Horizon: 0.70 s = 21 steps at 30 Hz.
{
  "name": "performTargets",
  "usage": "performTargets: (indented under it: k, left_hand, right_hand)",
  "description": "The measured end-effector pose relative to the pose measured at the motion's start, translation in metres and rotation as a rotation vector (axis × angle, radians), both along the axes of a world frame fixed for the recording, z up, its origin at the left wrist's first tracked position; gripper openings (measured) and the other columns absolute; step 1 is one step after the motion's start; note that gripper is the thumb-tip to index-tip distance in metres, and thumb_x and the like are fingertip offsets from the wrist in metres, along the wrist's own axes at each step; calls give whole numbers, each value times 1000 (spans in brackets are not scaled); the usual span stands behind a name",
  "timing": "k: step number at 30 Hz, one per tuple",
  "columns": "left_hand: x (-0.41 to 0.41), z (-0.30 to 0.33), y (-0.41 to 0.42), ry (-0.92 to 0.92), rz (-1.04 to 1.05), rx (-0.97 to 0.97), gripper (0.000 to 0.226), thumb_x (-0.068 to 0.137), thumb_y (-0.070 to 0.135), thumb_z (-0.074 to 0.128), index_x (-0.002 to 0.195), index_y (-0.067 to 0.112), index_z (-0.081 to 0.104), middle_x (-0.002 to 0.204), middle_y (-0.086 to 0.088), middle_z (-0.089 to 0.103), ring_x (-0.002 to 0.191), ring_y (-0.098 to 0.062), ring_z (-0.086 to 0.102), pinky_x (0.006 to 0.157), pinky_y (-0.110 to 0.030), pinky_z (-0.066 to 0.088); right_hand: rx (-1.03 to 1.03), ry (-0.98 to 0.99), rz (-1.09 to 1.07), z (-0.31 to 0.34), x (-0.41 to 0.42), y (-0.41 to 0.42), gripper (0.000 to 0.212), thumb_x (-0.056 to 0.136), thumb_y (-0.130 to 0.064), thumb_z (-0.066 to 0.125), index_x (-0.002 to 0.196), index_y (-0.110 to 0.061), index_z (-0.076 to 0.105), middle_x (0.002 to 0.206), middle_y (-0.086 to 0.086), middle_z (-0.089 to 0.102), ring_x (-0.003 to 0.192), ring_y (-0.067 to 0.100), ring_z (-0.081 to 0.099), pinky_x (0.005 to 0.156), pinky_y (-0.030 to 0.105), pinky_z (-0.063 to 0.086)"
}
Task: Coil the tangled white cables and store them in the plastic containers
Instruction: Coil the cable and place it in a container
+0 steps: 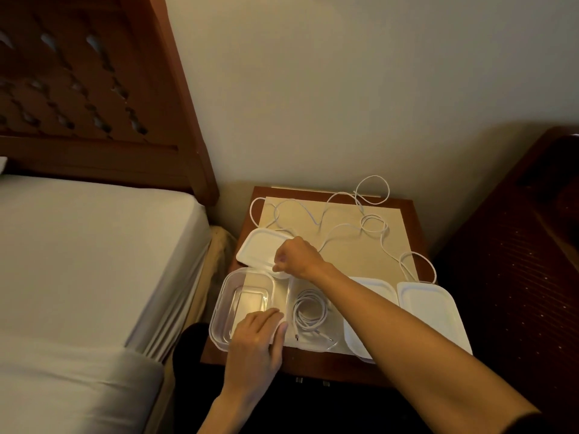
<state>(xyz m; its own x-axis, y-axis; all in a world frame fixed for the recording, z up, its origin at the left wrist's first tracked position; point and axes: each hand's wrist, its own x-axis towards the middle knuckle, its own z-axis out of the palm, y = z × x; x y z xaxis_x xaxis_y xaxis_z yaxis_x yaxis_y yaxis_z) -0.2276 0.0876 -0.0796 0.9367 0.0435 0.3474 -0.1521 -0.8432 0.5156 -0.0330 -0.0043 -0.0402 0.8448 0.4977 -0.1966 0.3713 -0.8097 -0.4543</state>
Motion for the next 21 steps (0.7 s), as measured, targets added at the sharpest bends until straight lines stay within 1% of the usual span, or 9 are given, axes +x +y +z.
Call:
performTargets:
  k: [3, 5, 7, 9, 11, 13, 17, 19, 21]
  left_hand:
    - [-5, -8, 8, 13, -16, 23, 31, 96, 34, 48, 114, 16, 67, 114, 5, 66, 106, -10, 60, 88, -28, 53]
    - [-8, -11, 8, 26, 7, -7, 29, 97, 29, 54, 122, 17, 64, 123, 2, 63, 114, -11, 58, 95, -28, 52]
    - [-8, -13, 8, 71, 39, -56, 35, 93, 26, 60, 127, 18, 61, 128, 1, 62, 120, -11, 57, 100, -26, 47]
    - [-8, -15, 8, 107, 35, -73, 38, 90, 21, 65, 127, 19, 61, 128, 2, 62, 119, -11, 58, 102, -25, 45]
    - [-7, -16, 7, 117, 16, -84, 37, 88, 17, 68, 125, 20, 62, 128, 4, 63, 119, -11, 58, 101, -29, 48]
    - [-7, -15, 7, 111, 10, -96, 35, 87, 16, 69, 121, 20, 65, 127, 4, 63, 118, -11, 59, 98, -33, 52]
    - [-7, -14, 8, 108, 15, -103, 32, 86, 15, 70, 118, 19, 67, 127, 4, 64, 118, -11, 59, 97, -33, 52]
    - [-7, -14, 8, 103, 7, -102, 31, 87, 14, 70, 117, 20, 67, 127, 5, 63, 118, -10, 58, 98, -32, 52]
    - [-8, -13, 8, 97, 2, -103, 31, 86, 14, 70, 116, 20, 68, 127, 5, 64, 118, -9, 59, 98, -32, 51]
  right_hand:
    - [-66, -8, 21, -6, 1, 7, 20, 73, -27, 81, 89, -17, 75, 91, 3, 71, 82, 20, 62, 66, 29, 45]
    - [-80, -34, 41, -10, 2, 10, 12, 74, -23, 78, 86, -18, 75, 89, 2, 71, 81, 20, 63, 64, 27, 40]
    - [-92, -73, 57, -13, 0, 10, 11, 75, -22, 75, 85, -18, 75, 88, 4, 72, 79, 20, 62, 64, 27, 42]
    - [-106, -101, 67, -17, 0, 9, 13, 75, -24, 74, 87, -17, 76, 89, 5, 72, 80, 22, 63, 65, 29, 47]
    - [-113, -94, 82, -18, 0, 8, 18, 75, -28, 75, 89, -17, 75, 91, 4, 71, 84, 22, 63, 71, 33, 52]
    - [-130, -80, 113, -17, 0, 7, 20, 75, -30, 77, 90, -17, 75, 95, 4, 69, 88, 23, 62, 74, 35, 53]
    - [-128, -89, 116, -17, 1, 9, 14, 79, -18, 74, 92, -15, 75, 100, 7, 71, 92, 25, 63, 75, 34, 52]
    - [-103, -65, 101, -18, 1, 8, 14, 79, -17, 75, 92, -14, 76, 98, 6, 72, 90, 24, 64, 77, 33, 53]
    - [-61, -14, 80, -20, 2, 5, 15, 78, -15, 76, 93, -12, 77, 95, 6, 73, 86, 22, 66, 81, 36, 56]
